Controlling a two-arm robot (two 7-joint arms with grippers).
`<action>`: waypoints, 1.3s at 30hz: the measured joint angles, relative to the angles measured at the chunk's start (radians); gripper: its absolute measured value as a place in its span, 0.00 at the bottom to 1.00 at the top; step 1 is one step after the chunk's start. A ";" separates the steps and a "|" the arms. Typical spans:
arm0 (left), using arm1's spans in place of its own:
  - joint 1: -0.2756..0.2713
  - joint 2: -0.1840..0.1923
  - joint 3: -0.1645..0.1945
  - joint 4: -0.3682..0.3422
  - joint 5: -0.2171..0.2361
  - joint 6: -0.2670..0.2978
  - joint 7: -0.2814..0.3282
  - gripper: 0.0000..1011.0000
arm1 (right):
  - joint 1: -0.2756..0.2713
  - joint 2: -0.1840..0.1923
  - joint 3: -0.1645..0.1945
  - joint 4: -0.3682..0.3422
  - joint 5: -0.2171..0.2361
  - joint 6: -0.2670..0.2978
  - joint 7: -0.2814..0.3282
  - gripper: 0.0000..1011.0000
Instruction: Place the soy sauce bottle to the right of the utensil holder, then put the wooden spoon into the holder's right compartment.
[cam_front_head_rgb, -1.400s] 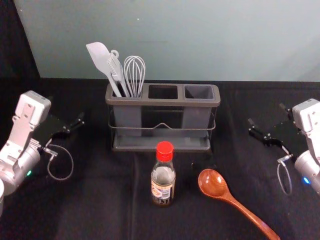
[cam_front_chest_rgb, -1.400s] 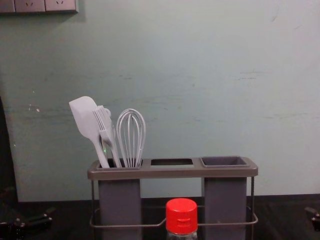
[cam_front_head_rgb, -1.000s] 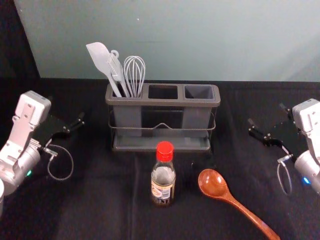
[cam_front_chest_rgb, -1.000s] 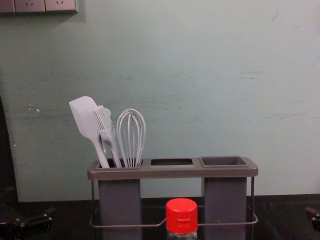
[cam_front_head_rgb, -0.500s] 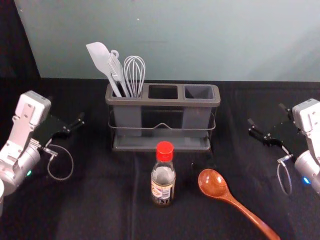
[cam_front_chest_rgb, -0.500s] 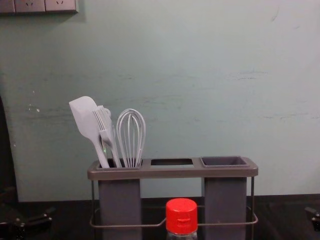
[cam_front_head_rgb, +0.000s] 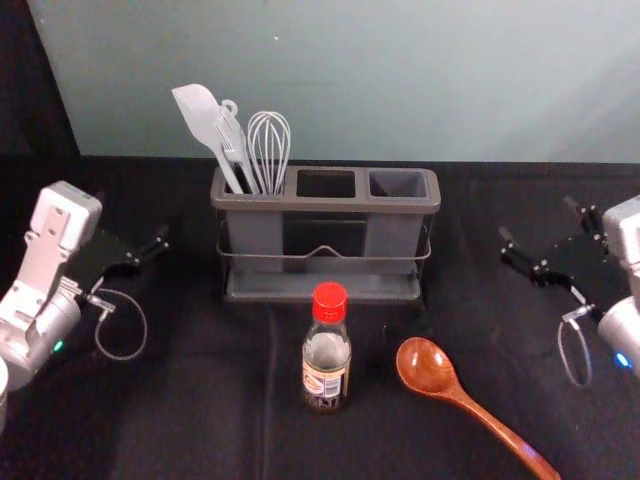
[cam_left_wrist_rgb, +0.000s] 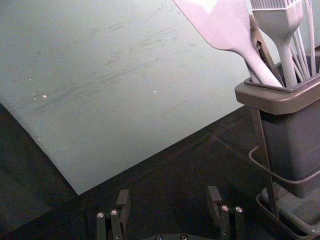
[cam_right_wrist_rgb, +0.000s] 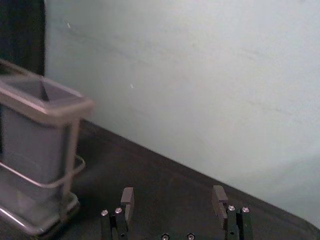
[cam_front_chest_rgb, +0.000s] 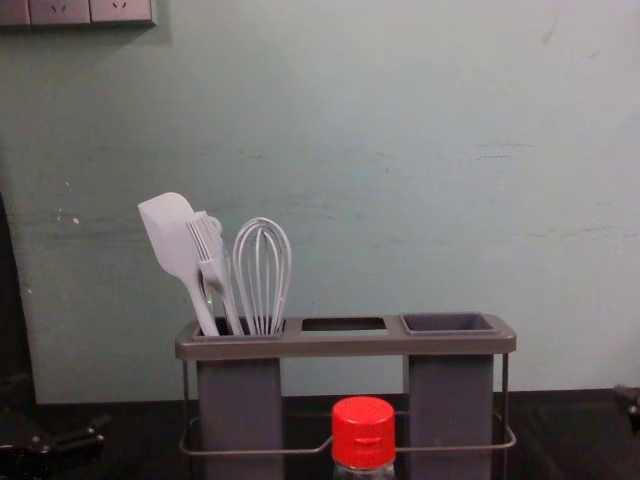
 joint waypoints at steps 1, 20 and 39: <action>0.000 0.000 0.000 0.000 0.000 0.000 0.000 0.99 | -0.008 0.004 0.007 -0.012 0.006 -0.003 0.005 0.99; 0.000 0.000 0.000 0.000 0.000 0.000 0.000 0.99 | -0.246 0.188 0.150 -0.276 0.236 -0.129 0.328 0.99; 0.000 0.000 0.000 0.000 0.000 0.000 0.000 0.99 | -0.158 0.160 0.030 -0.262 0.361 -0.053 0.700 0.99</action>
